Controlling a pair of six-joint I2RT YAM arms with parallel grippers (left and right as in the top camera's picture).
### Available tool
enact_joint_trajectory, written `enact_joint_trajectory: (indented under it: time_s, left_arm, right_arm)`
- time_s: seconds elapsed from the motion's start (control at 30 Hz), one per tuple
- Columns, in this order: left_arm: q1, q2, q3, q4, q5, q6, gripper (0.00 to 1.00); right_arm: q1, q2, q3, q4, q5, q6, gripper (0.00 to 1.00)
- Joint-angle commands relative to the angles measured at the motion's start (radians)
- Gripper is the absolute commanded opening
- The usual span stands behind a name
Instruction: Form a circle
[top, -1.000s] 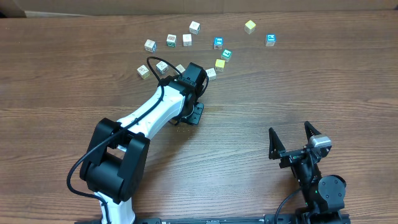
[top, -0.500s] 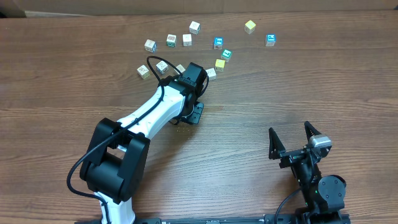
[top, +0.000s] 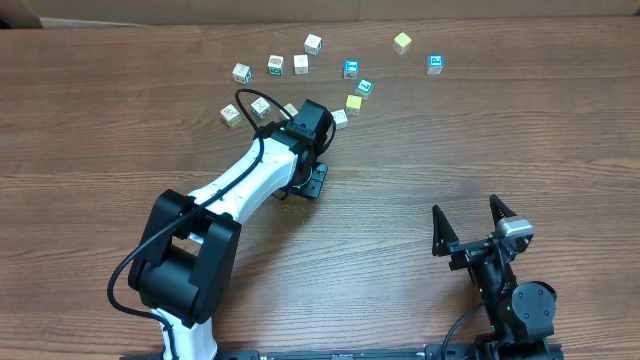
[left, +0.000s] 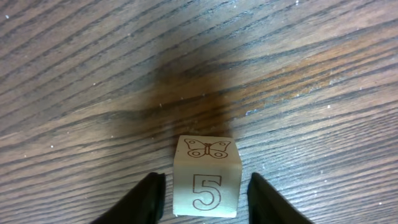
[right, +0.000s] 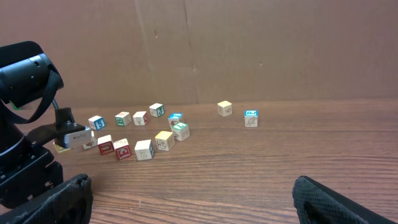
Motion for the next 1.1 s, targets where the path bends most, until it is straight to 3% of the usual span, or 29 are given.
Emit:
enact_joint_trajectory:
  time_s: [0.0,0.2,0.33,0.57,0.73,0.9,1.07]
  left_arm:
    - [-0.006,0.005,-0.005,0.003,-0.013,0.011,0.50]
    - [-0.006,0.005,-0.005,0.003,-0.013,0.010,0.54]
    - [-0.003,0.003,0.020,-0.009,-0.013,0.011,0.64]
    - [0.040,0.003,0.281,-0.039,-0.013,0.011,0.72]
    - [0.062,0.003,0.430,0.069,-0.013,0.011,0.75]
    - [0.064,0.017,0.435,0.238,-0.014,0.011,0.73]
    - [0.064,0.066,0.435,0.269,-0.042,0.012,0.73]
  right_arm:
    - [-0.002,-0.008,-0.010,0.003,-0.002,-0.004,1.00]
    - [-0.002,-0.008,-0.010,0.003,-0.002,-0.004,1.00]
    - [-0.002,-0.008,-0.010,0.003,-0.002,-0.004,1.00]
    - [-0.002,-0.008,-0.010,0.003,-0.002,-0.004,1.00]
    - [-0.002,-0.008,-0.010,0.003,-0.002,-0.004,1.00]
    - [-0.002,-0.008,-0.010,0.003,-0.002,-0.004,1.00]
    - [-0.002,-0.008,-0.010,0.003,-0.002,-0.004,1.00]
